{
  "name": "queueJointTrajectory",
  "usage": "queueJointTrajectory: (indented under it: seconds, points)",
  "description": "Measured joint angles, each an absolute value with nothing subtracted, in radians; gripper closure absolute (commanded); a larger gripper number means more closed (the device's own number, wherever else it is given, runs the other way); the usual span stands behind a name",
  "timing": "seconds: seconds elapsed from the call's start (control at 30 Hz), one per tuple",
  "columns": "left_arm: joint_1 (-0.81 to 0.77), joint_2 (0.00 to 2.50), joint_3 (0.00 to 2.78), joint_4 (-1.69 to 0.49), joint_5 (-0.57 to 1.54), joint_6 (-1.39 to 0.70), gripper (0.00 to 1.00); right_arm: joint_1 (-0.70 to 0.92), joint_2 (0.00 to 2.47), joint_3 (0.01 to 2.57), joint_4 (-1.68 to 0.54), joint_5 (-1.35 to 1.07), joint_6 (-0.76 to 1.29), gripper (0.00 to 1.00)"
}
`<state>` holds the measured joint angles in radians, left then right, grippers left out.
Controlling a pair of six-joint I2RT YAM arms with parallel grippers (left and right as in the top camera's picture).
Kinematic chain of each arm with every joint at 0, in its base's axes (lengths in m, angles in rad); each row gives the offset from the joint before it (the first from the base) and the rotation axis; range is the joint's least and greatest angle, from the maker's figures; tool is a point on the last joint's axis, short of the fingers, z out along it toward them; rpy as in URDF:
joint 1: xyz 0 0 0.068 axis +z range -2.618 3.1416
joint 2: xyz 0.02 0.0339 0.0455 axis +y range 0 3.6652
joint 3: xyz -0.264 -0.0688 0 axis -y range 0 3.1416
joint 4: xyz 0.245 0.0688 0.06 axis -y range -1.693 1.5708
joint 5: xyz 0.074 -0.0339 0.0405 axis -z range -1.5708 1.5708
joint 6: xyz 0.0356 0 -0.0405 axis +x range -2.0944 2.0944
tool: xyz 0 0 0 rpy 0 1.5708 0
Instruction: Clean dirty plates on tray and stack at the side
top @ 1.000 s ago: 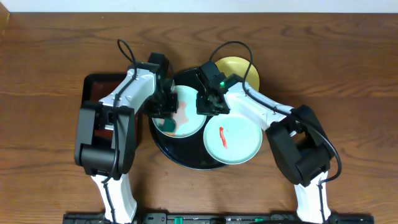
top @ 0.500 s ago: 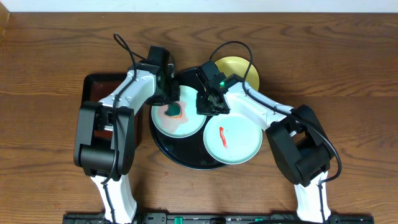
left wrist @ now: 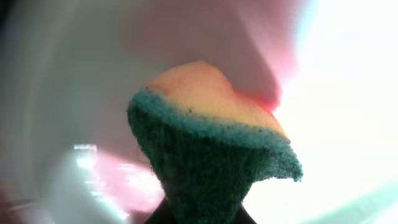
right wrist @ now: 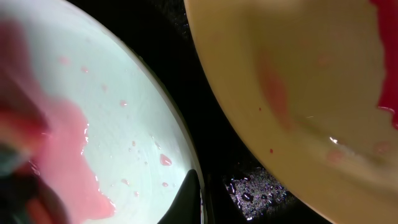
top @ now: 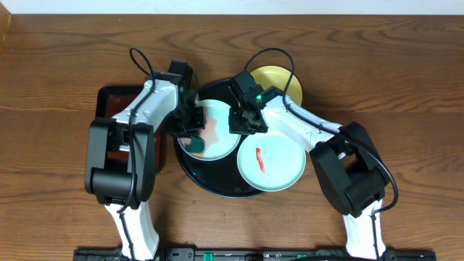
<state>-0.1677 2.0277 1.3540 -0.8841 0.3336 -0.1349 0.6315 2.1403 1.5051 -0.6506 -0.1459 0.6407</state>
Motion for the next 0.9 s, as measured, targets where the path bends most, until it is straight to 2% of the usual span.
queueJointTrajectory:
  seconds: [0.2, 0.37, 0.5, 0.67, 0.9]
  points:
    - [-0.167, 2.036, 1.341, -0.802, 0.460, -0.065, 0.93, 0.632, 2.140, 1.505, -0.655, -0.146, 0.638, 0.98]
    - [-0.167, 2.033, 1.353, -0.726, 0.333, -0.185, 0.92, 0.632, 2.140, 1.505, -0.651, -0.146, 0.638, 0.99]
    - [-0.152, 2.037, 1.415, -0.834, 0.142, -0.238, 0.93, 0.632, 2.140, 1.504, -0.649, -0.147, 0.638, 0.99]
    - [-0.140, 2.035, 1.523, -0.969, 0.006, -0.267, 0.93, 0.632, 2.140, 1.502, -0.639, -0.150, 0.638, 0.99]
    - [-0.113, 1.921, 1.569, -1.100, -0.038, -0.274, 0.92, 0.632, 2.138, 1.502, -0.638, -0.159, 0.632, 0.99]
